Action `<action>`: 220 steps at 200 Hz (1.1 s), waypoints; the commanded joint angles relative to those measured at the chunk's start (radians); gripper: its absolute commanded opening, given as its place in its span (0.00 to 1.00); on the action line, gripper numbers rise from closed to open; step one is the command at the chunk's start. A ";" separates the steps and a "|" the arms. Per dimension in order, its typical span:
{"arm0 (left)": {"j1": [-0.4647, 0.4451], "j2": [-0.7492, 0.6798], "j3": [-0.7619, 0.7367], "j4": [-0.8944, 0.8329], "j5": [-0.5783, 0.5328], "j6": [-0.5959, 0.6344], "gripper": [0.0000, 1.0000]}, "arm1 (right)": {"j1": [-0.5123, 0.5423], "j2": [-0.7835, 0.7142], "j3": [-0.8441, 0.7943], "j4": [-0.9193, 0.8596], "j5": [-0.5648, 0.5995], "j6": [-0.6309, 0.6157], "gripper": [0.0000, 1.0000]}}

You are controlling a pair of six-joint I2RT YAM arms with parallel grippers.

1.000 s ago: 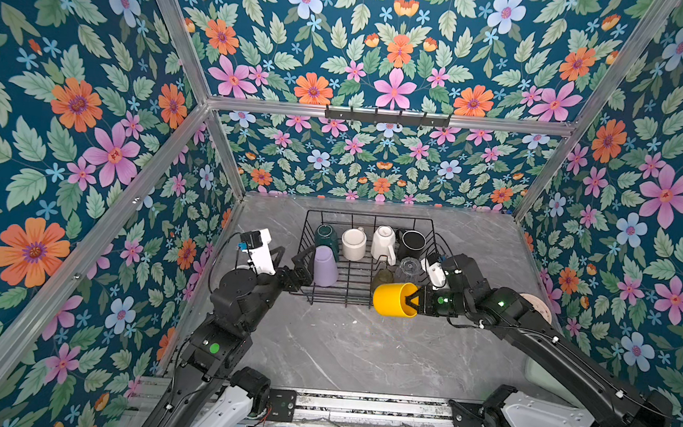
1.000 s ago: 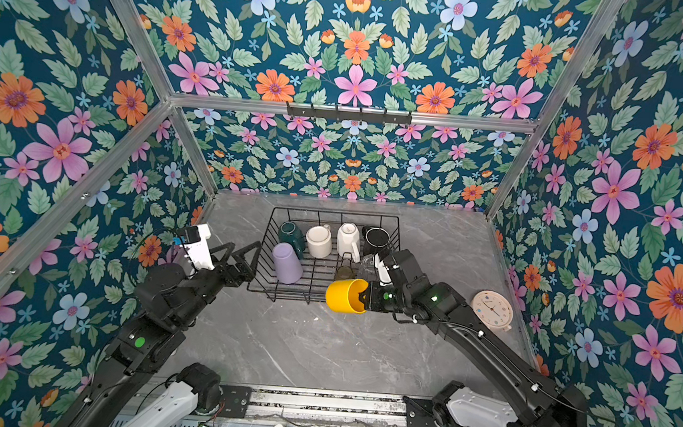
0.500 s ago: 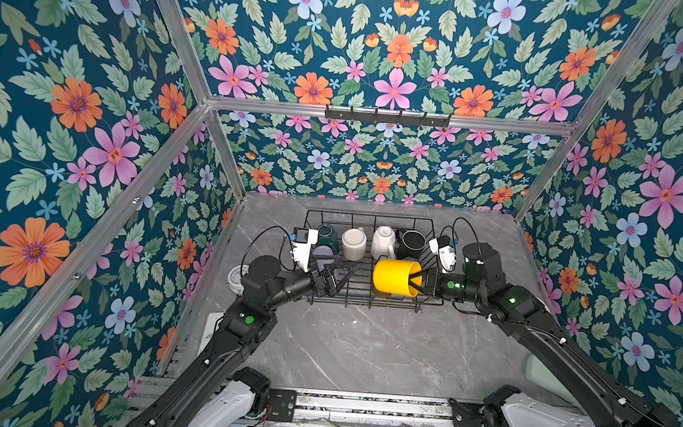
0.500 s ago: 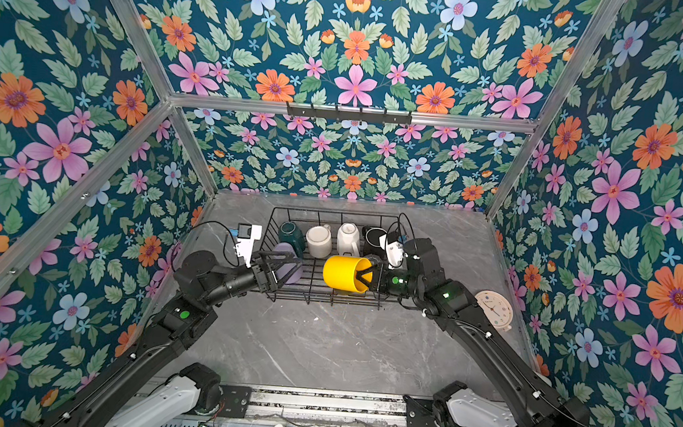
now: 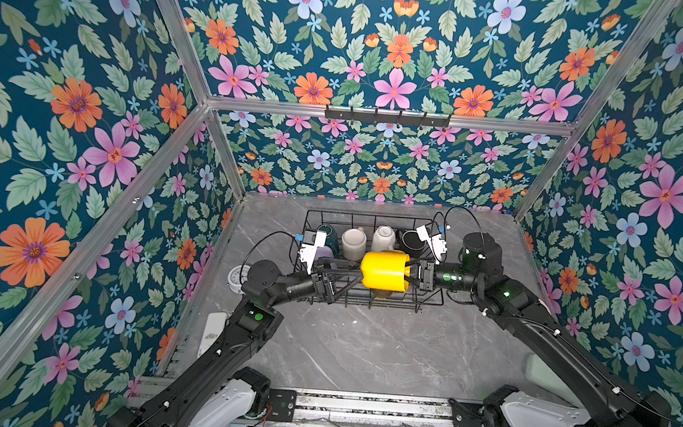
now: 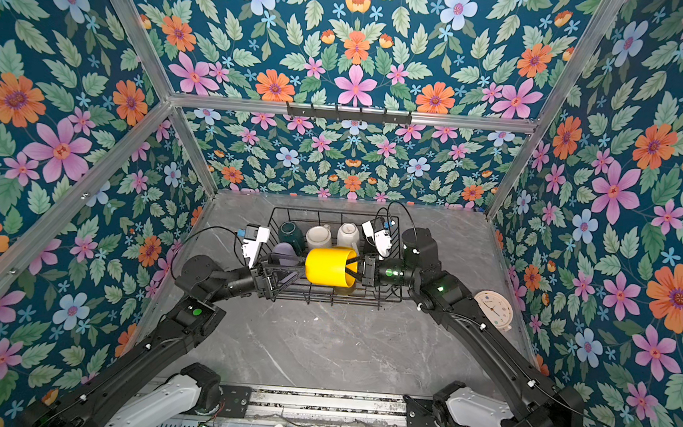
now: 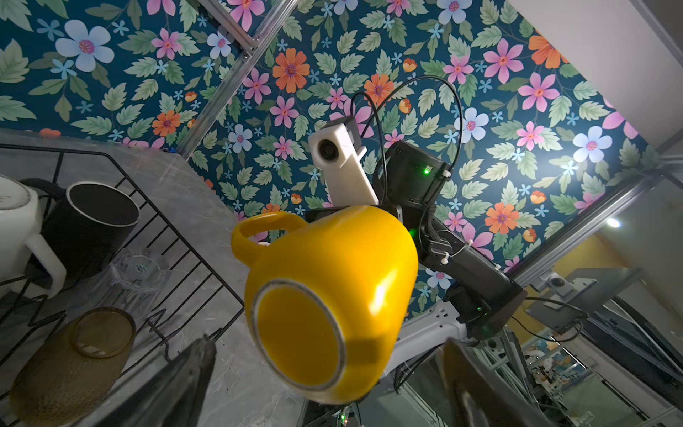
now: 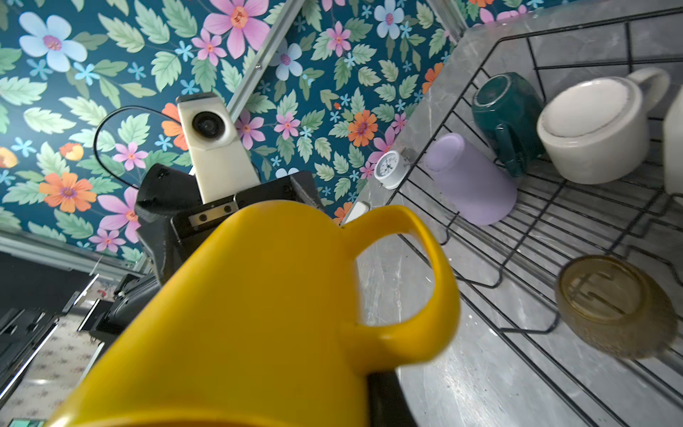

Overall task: Load the cups into the dish rack
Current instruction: 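Raise the yellow mug over the rack toward the left gripper with the right gripper, then close the left gripper on the yellow mug's base while the right holds its rim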

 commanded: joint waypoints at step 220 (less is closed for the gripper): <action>-0.066 0.057 -0.014 0.214 0.098 -0.103 0.97 | 0.115 0.134 0.110 0.152 -0.096 -0.155 0.00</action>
